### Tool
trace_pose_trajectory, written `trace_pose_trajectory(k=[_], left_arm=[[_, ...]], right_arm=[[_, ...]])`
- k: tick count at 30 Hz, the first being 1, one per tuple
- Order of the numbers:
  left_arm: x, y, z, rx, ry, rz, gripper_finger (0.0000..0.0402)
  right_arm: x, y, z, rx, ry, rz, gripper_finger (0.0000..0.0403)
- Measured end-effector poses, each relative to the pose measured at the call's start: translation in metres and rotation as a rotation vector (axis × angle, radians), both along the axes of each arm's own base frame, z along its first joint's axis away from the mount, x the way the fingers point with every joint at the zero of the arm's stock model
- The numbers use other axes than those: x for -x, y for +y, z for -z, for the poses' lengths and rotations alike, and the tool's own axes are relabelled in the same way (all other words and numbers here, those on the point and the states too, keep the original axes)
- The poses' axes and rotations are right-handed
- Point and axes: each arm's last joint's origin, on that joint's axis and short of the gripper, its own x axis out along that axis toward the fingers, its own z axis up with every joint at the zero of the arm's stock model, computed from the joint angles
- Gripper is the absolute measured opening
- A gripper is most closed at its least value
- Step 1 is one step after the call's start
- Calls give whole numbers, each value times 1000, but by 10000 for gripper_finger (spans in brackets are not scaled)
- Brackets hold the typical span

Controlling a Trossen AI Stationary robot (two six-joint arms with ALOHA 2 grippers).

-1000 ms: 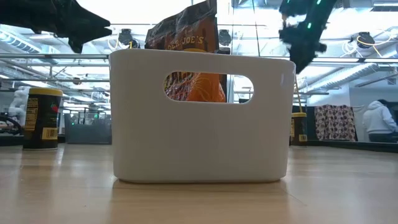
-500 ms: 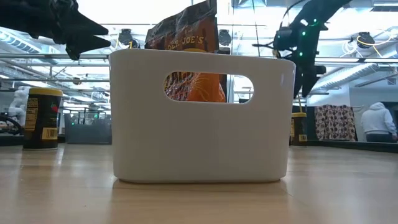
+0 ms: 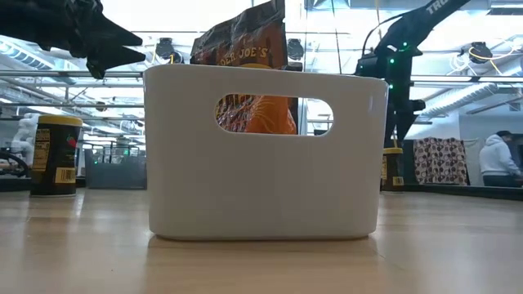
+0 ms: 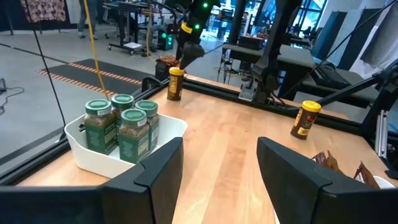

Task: Sort spices by type
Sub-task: Put the top right yellow spice bottle into the transparent black bin

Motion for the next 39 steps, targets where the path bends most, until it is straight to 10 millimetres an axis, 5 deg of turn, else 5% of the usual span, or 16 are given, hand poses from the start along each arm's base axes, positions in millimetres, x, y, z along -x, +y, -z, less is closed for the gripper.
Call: trace_pose_trajectory(k=[39], left_arm=[[0,0,1,18,3,-2,210]], right_arm=[[11,-4,48,42,-48,8,304]])
